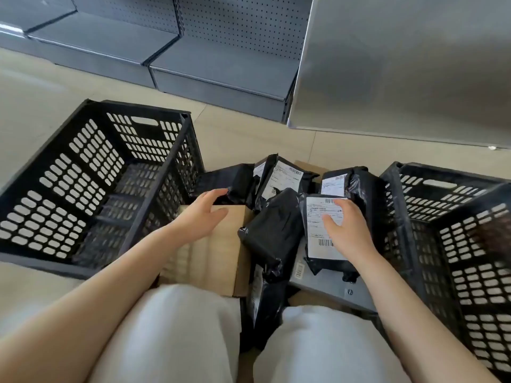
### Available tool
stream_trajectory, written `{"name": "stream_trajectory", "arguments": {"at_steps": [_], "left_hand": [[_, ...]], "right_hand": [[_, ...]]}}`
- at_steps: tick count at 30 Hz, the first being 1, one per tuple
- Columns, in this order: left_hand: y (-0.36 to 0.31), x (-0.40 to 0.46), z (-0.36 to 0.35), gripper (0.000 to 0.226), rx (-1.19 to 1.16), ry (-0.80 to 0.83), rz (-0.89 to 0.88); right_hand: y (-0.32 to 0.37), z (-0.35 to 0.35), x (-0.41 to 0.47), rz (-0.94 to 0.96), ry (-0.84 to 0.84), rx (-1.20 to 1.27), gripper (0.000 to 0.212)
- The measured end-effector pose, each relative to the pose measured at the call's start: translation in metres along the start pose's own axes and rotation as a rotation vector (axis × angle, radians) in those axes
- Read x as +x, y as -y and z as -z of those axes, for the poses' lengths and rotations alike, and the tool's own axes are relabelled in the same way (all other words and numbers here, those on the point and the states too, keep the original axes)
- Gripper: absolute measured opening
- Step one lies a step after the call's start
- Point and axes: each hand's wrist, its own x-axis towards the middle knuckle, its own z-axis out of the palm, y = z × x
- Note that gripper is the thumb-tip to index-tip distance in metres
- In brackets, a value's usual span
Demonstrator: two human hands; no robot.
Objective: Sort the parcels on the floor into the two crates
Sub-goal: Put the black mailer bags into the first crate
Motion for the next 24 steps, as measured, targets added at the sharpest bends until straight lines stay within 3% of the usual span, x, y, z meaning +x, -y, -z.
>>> {"name": "stream_trajectory", "arguments": {"at_steps": [6, 10, 15, 21, 24], "left_hand": [[0.019, 0.022, -0.001, 0.045, -0.177, -0.099, 0.101], [0.037, 0.029, -0.004, 0.037, -0.163, 0.018, 0.132], [0.07, 0.025, -0.009, 0.03, -0.046, 0.276, 0.315], [0.082, 0.029, -0.01, 0.033, -0.037, 0.239, 0.414], [0.092, 0.03, -0.011, 0.039, 0.006, 0.244, 0.482]], "right_hand": [[-0.015, -0.012, 0.012, -0.176, -0.131, 0.031, 0.053], [-0.03, -0.012, 0.02, -0.268, -0.156, 0.096, 0.046], [-0.04, -0.009, 0.022, -0.344, -0.175, 0.159, 0.047], [-0.045, -0.021, 0.019, -0.541, -0.07, 0.255, 0.033], [-0.044, -0.022, 0.019, -0.569, -0.115, 0.313, 0.028]]}}
